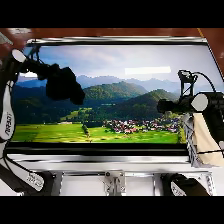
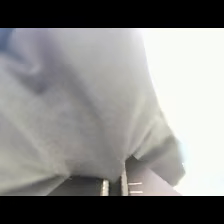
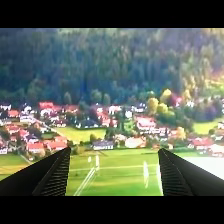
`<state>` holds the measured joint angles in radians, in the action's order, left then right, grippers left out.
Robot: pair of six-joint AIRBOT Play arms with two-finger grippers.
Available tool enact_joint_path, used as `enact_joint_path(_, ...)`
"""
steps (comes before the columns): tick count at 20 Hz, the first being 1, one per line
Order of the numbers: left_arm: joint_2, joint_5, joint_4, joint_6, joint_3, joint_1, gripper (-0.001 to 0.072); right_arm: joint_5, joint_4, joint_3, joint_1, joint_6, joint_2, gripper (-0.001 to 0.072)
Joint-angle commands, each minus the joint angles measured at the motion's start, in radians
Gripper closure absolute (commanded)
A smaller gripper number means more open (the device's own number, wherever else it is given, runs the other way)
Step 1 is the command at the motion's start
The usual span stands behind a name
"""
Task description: Fold the shirts.
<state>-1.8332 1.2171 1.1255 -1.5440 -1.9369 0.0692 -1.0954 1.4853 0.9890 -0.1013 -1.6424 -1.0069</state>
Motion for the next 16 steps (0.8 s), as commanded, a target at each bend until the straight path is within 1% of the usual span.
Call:
enact_joint_path(1,0.223,0.019,-0.083,0.015,-0.035,-0.067,0.0671,0.033,0.016,0.019,0.0,0.051,0.0,0.0041)
enact_joint_path(4,0.449,0.034,-0.083,-0.048,-0.035,-0.154,0.067,-0.024,0.017,0.119,0.0,0.139,0.0,0.0041)
enact_joint_path(6,0.561,0.054,-0.077,-0.099,-0.034,-0.225,0.067,-0.075,0.016,0.203,0.0,0.174,0.012,0.0041)
enact_joint_path(8,0.635,0.074,-0.022,-0.166,-0.034,-0.33,0.0671,-0.122,0.017,0.27,0.0,0.197,0.041,0.0041)
enact_joint_path(10,0.659,0.102,0.064,-0.233,-0.032,-0.464,0.067,-0.162,0.016,0.299,0.0,0.203,0.078,0.0041)
enact_joint_path(11,0.656,0.125,0.102,-0.25,-0.028,-0.538,0.0671,-0.19,0.016,0.299,0.0,0.203,0.096,0.0041)
enact_joint_path(13,0.648,0.144,0.16,-0.268,0.03,-0.709,0.067,-0.307,0.01,0.299,0.0,0.197,0.113,0.0041)
enact_joint_path(14,0.641,0.129,0.189,-0.294,0.077,-0.786,0.067,-0.362,-0.007,0.296,0.0,0.184,0.112,0.0041)
enact_joint_path(16,0.622,0.034,0.253,-0.339,0.208,-0.935,0.067,-0.418,-0.06,0.263,0.0,0.148,0.113,0.0041)
